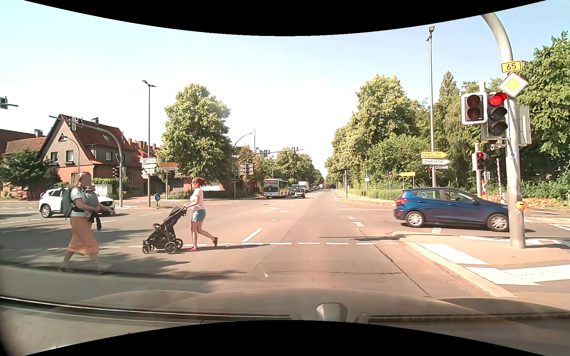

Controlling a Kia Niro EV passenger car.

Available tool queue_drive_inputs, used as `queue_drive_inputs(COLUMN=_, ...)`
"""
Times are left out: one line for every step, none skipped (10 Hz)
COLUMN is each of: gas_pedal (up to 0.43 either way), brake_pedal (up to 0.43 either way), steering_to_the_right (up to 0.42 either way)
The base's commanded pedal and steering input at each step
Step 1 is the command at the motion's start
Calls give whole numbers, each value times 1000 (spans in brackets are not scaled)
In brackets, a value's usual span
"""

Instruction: Follow the waypoints while adhering to traffic rules and regulations

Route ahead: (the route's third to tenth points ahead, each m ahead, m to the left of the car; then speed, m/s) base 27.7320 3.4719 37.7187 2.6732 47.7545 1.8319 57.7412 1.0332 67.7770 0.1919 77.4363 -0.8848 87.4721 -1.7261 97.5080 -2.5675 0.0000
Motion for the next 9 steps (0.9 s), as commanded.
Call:
queue_drive_inputs(gas_pedal=0, brake_pedal=280, steering_to_the_right=16)
queue_drive_inputs(gas_pedal=0, brake_pedal=280, steering_to_the_right=16)
queue_drive_inputs(gas_pedal=0, brake_pedal=280, steering_to_the_right=16)
queue_drive_inputs(gas_pedal=0, brake_pedal=280, steering_to_the_right=16)
queue_drive_inputs(gas_pedal=0, brake_pedal=280, steering_to_the_right=16)
queue_drive_inputs(gas_pedal=0, brake_pedal=280, steering_to_the_right=16)
queue_drive_inputs(gas_pedal=0, brake_pedal=280, steering_to_the_right=16)
queue_drive_inputs(gas_pedal=0, brake_pedal=280, steering_to_the_right=16)
queue_drive_inputs(gas_pedal=0, brake_pedal=280, steering_to_the_right=16)
